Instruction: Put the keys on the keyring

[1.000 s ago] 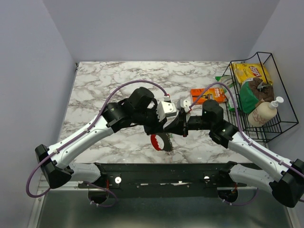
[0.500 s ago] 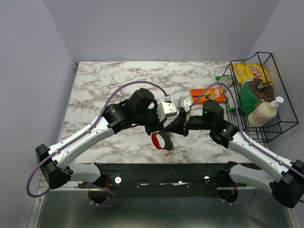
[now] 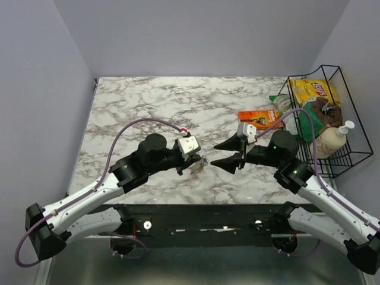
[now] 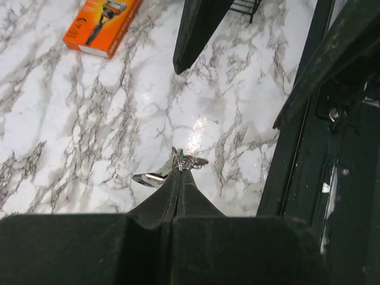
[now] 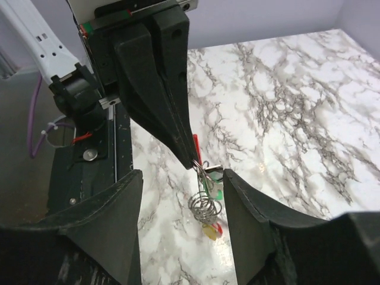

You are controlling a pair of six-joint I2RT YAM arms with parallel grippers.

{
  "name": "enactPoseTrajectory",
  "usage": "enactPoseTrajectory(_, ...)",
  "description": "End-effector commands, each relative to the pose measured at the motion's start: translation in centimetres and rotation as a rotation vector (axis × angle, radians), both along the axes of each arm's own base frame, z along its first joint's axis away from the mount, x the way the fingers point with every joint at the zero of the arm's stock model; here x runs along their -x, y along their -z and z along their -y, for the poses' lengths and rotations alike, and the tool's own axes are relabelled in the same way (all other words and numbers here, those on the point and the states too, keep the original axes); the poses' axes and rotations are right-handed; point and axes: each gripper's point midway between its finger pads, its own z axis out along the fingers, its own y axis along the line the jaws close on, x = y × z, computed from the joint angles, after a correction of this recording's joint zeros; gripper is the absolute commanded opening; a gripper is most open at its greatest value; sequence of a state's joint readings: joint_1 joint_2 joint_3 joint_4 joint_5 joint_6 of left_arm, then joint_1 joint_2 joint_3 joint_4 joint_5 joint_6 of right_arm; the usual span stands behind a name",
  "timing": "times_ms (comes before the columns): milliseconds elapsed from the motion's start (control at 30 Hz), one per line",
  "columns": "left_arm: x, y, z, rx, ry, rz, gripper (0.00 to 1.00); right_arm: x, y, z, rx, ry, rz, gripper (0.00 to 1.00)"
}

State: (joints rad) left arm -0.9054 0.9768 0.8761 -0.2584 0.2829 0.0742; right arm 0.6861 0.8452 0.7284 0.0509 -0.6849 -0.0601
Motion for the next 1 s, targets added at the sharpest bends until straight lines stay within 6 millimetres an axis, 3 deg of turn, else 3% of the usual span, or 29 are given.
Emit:
enactPoseTrajectory(0, -0.6, -5.3, 0.8, 0.263, -0.019, 0.170, 0.00, -0.5, -0.2, 0.2, -0.009, 0.040, 0.006, 0.65)
enactPoseTrajectory(167, 0.7, -5.6, 0.3, 0.383, 0.037, 0.280, 0.00, -0.3, 0.1, -0.2, -0.001, 0.011, -0.007, 0.63)
enactPoseTrajectory(300, 2.2, -5.6, 0.3, 0.421, 0.115, 0.341, 0.00, -0.3, 0.0, -0.3, -0.002, -0.002, -0.001, 0.48)
enactPoseTrajectory(433, 3.2, -5.6, 0.4, 0.434, 0.173, 0.365, 0.00, 0.1, 0.3, -0.8, 0.008, -0.051, -0.016, 0.43)
enactPoseTrajectory(567, 3.6, -6.3, 0.3, 0.467, 0.195, 0.396, 0.00, 0.8, 0.7, -1.1, 0.014, -0.105, -0.022, 0.42)
enactPoseTrajectory(800, 4.5, -7.1, 0.6, 0.480, 0.251, 0.408, 0.00, 0.7, 1.0, -1.1, 0.019, -0.105, -0.018, 0.26)
enactPoseTrajectory(967, 4.9, -7.4, 0.6, 0.491, 0.273, 0.407, 0.00, 0.9, 1.0, -1.1, 0.011, -0.116, -0.011, 0.20)
